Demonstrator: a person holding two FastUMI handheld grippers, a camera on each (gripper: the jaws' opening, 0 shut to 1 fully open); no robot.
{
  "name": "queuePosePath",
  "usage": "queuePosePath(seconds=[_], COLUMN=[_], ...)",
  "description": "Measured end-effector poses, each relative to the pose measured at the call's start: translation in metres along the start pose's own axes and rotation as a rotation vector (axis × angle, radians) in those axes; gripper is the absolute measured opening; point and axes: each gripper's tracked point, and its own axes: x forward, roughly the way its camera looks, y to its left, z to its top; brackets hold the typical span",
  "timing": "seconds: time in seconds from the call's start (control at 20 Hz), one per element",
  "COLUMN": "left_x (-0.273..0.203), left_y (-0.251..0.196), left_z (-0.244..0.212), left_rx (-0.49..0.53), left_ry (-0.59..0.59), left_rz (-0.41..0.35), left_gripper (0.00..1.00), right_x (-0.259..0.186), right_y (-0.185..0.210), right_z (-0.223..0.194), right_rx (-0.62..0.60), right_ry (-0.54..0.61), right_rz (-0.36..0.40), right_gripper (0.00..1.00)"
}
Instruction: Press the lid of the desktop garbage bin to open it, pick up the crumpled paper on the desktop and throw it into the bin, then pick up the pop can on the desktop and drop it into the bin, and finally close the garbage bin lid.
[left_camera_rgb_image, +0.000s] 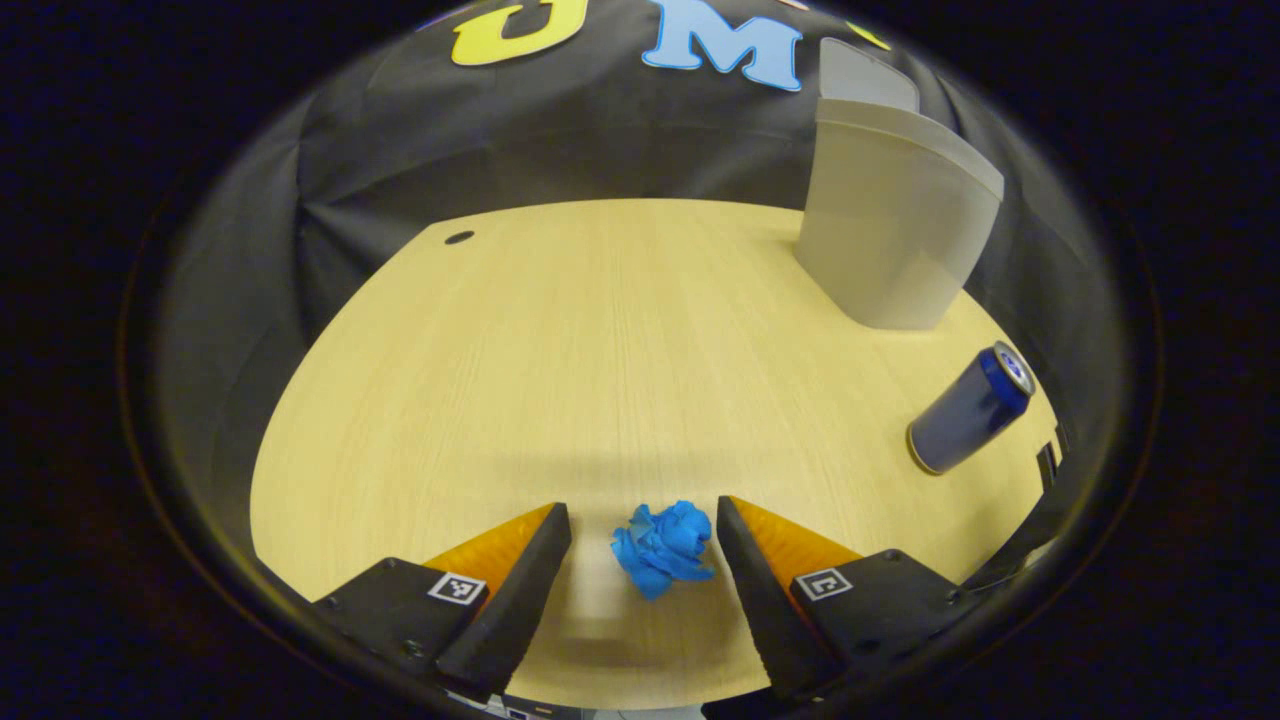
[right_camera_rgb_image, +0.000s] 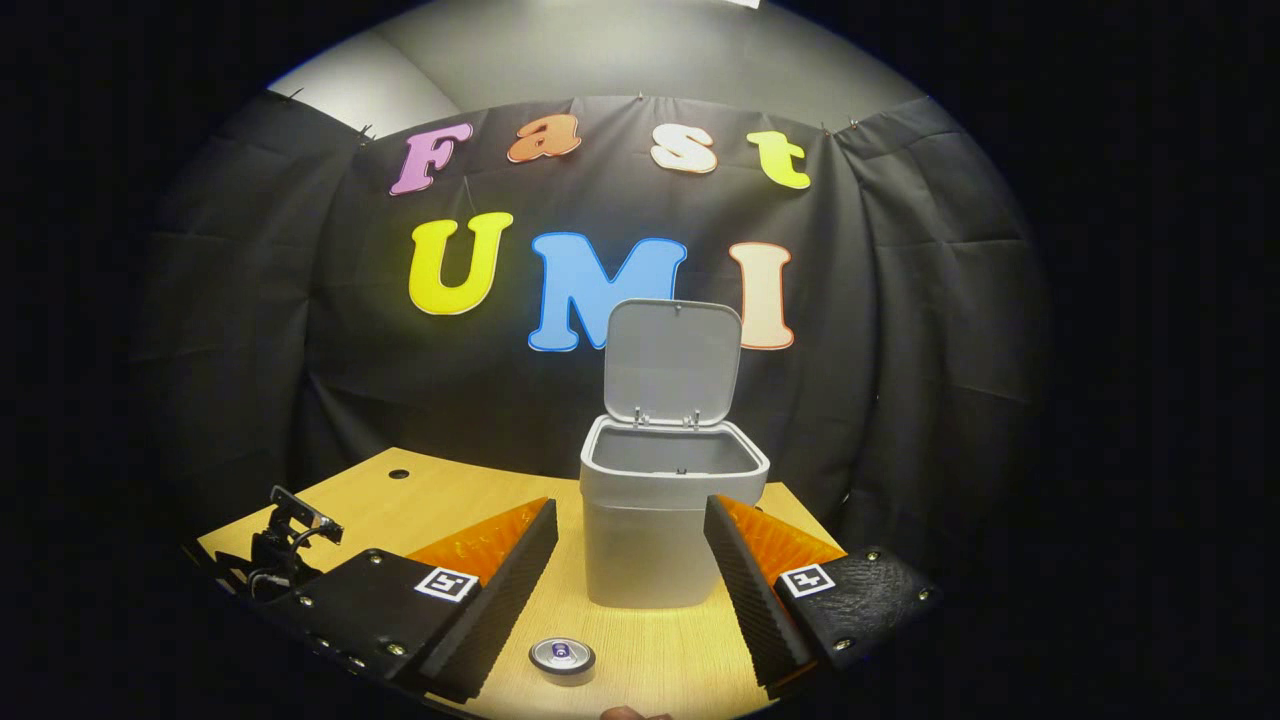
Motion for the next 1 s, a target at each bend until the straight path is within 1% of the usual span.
queuePosePath(seconds=[0.15,0.2,0.25,0.3,0.45,0.5,0.6,0.65,0.7,0.8,0.85,0.9,0.95,1.0], left_x=[0.01,0.012,0.014,0.014,0.019,0.019,0.02,0.022,0.021,0.022,0.021,0.02,0.017,0.014], left_y=[0.0,0.001,0.001,0.002,0.003,0.004,0.007,0.008,0.01,0.016,0.021,0.023,0.023,0.023], left_z=[-0.007,-0.007,-0.006,-0.003,0.011,0.017,0.034,0.04,0.05,0.071,0.087,0.103,0.123,0.145], left_rx=[0.018,0.02,0.023,0.033,0.047,0.051,0.063,0.066,0.069,0.067,0.066,0.06,0.051,0.045], left_ry=[0.034,0.041,0.047,0.049,0.043,0.041,0.03,0.03,0.021,0.016,0.006,-0.012,-0.03,-0.054], left_rz=[0.007,0.01,0.014,0.021,0.028,0.03,0.037,0.04,0.045,0.063,0.087,0.093,0.092,0.094], left_gripper=[0.96,0.95,0.84,0.83,0.63,0.64,0.55,0.45,0.43,0.3,0.32,0.24,0.23,0.24], right_x=[-0.001,-0.001,0.0,0.0,0.002,0.003,0.004,0.006,0.007,0.008,0.009,0.01,0.01,0.011], right_y=[-0.004,-0.005,-0.006,-0.009,-0.015,-0.015,-0.017,-0.018,-0.019,-0.021,-0.023,-0.024,-0.027,-0.029], right_z=[-0.001,-0.001,-0.001,-0.001,0.0,-0.002,-0.002,-0.001,-0.002,-0.002,0.0,0.0,0.002,0.003], right_rx=[0.0,0.002,0.003,0.005,0.02,0.027,0.037,0.04,0.042,0.045,0.047,0.049,0.049,0.05], right_ry=[0.002,0.0,0.0,-0.001,-0.002,-0.002,-0.003,-0.004,-0.004,-0.006,-0.009,-0.012,-0.016,-0.02], right_rz=[-0.002,-0.003,-0.004,-0.007,-0.011,-0.01,-0.009,-0.008,-0.006,-0.002,-0.001,0.0,0.0,-0.001], right_gripper=[0.94,0.94,0.94,0.94,0.94,0.94,0.94,0.94,0.94,0.94,0.94,0.94,0.94,0.94])
